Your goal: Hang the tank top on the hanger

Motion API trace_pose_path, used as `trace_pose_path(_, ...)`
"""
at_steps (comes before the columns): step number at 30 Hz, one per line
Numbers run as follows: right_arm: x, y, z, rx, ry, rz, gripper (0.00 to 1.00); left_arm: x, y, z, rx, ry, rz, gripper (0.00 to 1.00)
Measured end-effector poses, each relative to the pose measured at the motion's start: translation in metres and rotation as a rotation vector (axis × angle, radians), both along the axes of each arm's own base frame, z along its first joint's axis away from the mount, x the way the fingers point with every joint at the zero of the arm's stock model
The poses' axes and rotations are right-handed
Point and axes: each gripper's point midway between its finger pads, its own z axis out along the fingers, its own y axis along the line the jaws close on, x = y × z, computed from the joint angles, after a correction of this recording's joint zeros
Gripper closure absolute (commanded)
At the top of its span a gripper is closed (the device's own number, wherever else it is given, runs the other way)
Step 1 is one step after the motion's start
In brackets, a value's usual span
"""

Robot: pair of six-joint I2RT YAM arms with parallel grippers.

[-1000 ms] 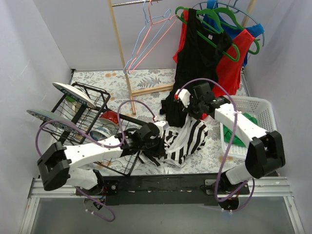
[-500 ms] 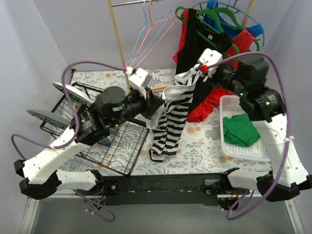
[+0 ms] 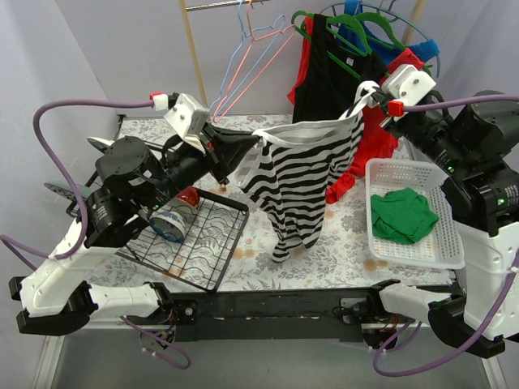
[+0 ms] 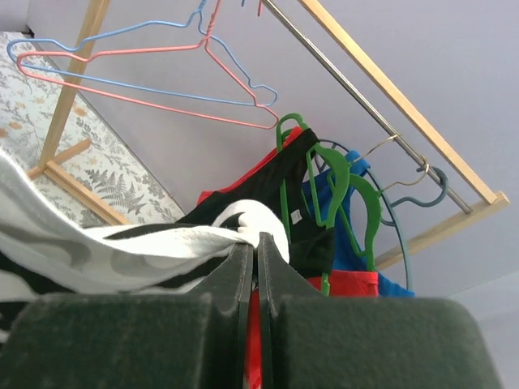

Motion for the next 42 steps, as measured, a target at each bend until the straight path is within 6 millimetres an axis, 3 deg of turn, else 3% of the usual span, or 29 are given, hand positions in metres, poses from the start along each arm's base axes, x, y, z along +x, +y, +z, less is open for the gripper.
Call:
trace_pose_path(3,0.008,0.002,-0.023,-0.008,0.056,-0.003,0.99,0.005,0.000,-0.021,0.031,0.015,0.023,1.00)
trace_pose_path(6,0.020,0.010,-0.079,-0.044,0.172,0.011,0.99,0.013,-0.003,-0.063,0.087,0.067,0.054,1.00)
trace_pose_path(9,0.029,0.019,-0.162,-0.088,0.349,0.027,0.99,0.020,-0.009,-0.128,0.153,0.157,0.076,1.00)
trace_pose_path(12,0.034,0.025,-0.258,-0.144,0.567,0.035,0.97,0.021,-0.013,-0.225,0.242,0.310,0.096,1.00)
trace_pose_path(16,0.021,0.023,-0.369,-0.214,0.819,0.034,0.93,0.015,-0.005,-0.332,0.337,0.505,0.143,1.00)
trace_pose_path(19,0.012,0.021,-0.419,-0.252,0.951,0.032,0.87,0.009,0.005,-0.381,0.365,0.612,0.182,1.00)
trace_pose_path(21,0.011,0.022,-0.435,-0.261,0.996,0.033,0.82,0.008,0.007,-0.394,0.361,0.656,0.201,1.00)
trace_pose_path(23,0.013,0.024,-0.437,-0.255,0.999,0.037,0.69,0.009,0.007,-0.395,0.339,0.673,0.211,0.87)
trace_pose_path(24,0.015,0.026,-0.435,-0.247,0.991,0.040,0.64,0.011,0.006,-0.392,0.329,0.672,0.215,0.71)
trace_pose_path(25,0.017,0.027,-0.433,-0.239,0.978,0.040,0.54,0.012,0.006,-0.389,0.317,0.673,0.220,0.63)
trace_pose_path(27,0.020,0.029,-0.428,-0.228,0.958,0.043,0.47,0.015,0.005,-0.382,0.306,0.665,0.224,0.49)
trace_pose_path(32,0.028,0.031,-0.408,-0.223,0.919,0.048,0.32,0.025,-0.001,-0.331,0.257,0.602,0.215,0.27)
trace_pose_path(35,0.036,0.034,-0.382,-0.200,0.859,0.057,0.30,0.029,-0.005,-0.291,0.221,0.540,0.200,0.19)
trace_pose_path(38,0.038,0.038,-0.349,-0.150,0.788,0.100,0.30,0.037,-0.006,-0.239,0.195,0.455,0.195,0.19)
trace_pose_path(42,0.027,0.045,-0.331,-0.080,0.772,0.194,0.30,0.070,-0.001,-0.173,0.154,0.370,0.248,0.20)
